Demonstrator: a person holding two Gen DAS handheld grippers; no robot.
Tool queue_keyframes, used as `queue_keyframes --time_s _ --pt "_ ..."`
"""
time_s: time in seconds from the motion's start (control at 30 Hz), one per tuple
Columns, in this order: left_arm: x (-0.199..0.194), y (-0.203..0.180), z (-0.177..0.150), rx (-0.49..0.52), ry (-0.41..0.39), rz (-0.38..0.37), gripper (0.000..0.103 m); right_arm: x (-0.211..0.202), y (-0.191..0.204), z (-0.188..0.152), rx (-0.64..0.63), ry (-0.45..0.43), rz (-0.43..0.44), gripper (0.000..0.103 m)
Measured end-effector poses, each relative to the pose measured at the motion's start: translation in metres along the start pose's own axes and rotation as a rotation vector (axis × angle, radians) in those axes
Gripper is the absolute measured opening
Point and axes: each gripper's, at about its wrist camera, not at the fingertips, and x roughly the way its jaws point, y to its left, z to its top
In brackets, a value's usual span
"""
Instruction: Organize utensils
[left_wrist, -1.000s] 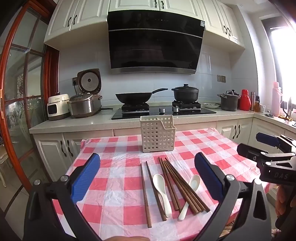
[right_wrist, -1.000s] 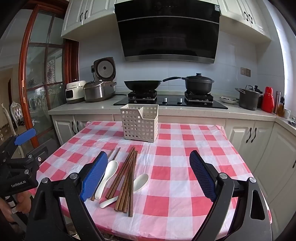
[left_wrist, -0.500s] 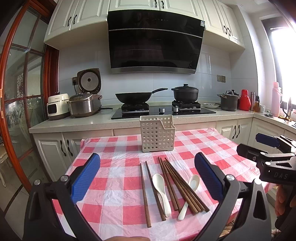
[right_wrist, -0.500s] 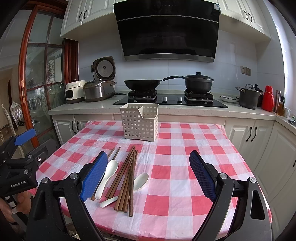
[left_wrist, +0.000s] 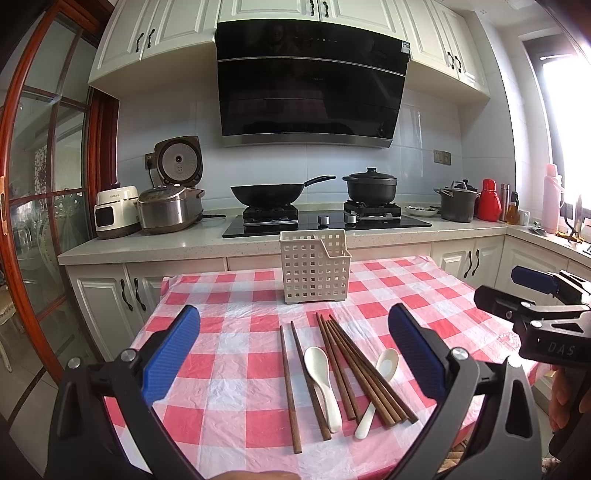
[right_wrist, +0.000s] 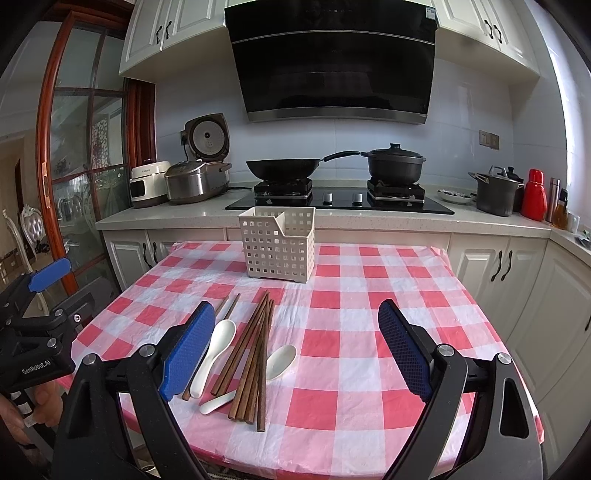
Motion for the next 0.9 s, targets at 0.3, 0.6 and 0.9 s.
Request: queue_keyframes --time_s 0.3,0.6,0.9 --pt "-0.0001 0.0001 0.0 -0.001 0.0 0.001 0.098 0.0008 -0.0011 -0.0002 0.004 0.003 0.0 0.085" --pt "-0.0004 -0.0017 0.0004 0.0 -0.003 0.004 0.098 0.0001 -0.0009 -0.0012 0.01 0.005 0.003 0.085" --pt "-0.0028 -0.0017 0.0008 -0.001 -0.003 0.003 0.098 0.0008 -0.0019 -0.0008 0.013 0.008 0.005 0.085"
